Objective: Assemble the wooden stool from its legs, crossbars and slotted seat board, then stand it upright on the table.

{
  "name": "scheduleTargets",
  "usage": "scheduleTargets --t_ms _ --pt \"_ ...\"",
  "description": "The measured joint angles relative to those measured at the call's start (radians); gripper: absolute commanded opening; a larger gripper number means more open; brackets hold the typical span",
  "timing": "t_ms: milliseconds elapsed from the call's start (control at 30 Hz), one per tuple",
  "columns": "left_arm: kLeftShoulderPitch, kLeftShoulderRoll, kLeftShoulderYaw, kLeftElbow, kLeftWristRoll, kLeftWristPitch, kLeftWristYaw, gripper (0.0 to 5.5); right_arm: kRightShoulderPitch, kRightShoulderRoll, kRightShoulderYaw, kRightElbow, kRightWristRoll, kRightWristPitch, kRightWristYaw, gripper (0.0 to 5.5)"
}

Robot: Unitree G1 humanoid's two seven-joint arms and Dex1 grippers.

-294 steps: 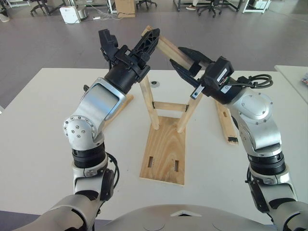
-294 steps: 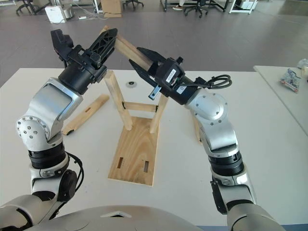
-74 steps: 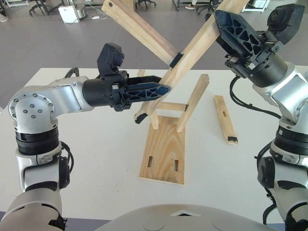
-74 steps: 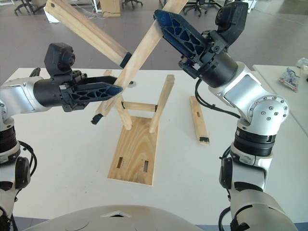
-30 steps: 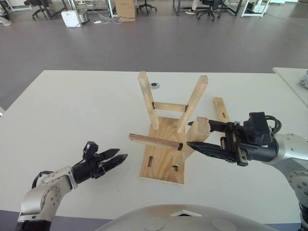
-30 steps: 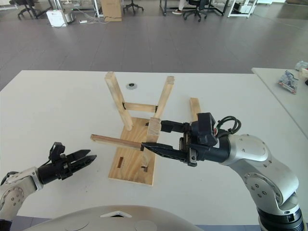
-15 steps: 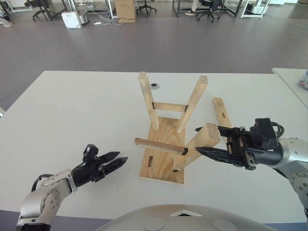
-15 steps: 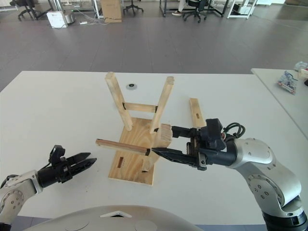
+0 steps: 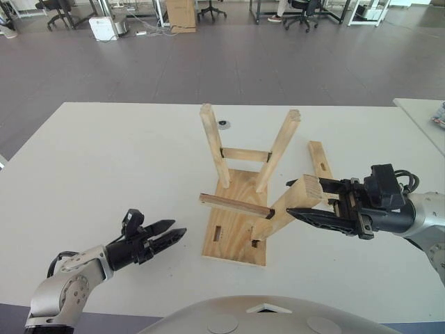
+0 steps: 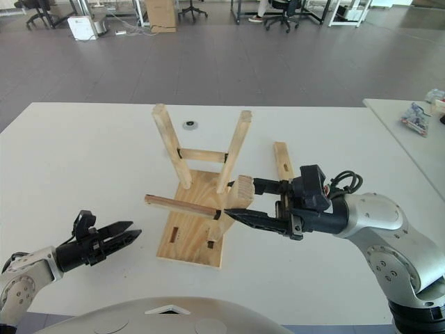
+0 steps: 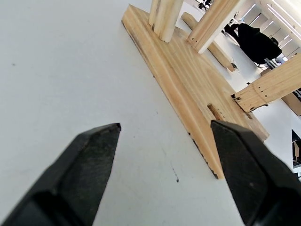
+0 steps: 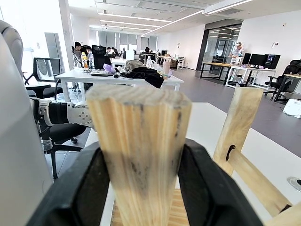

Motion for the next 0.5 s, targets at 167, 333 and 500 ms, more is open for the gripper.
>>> scheduleTargets --t_ms 167,333,500 --pt "0.000 0.000 -0.005 0.000 0.001 0.000 0.000 3.55 0.003 -0.021 -0.006 -0.021 0.030 0.031 0.000 2.03" --pt "0.000 -0.003 -0.014 0.000 0.001 0.000 0.000 3.55 0.003 -0.024 -0.007 -0.018 0.021 0.027 -0.001 2.03" --pt "0.000 -0.006 -0.029 0.000 0.011 -0.001 -0.002 3.55 0.027 -0.001 0.040 0.019 -0.063 -0.018 0.019 2.03"
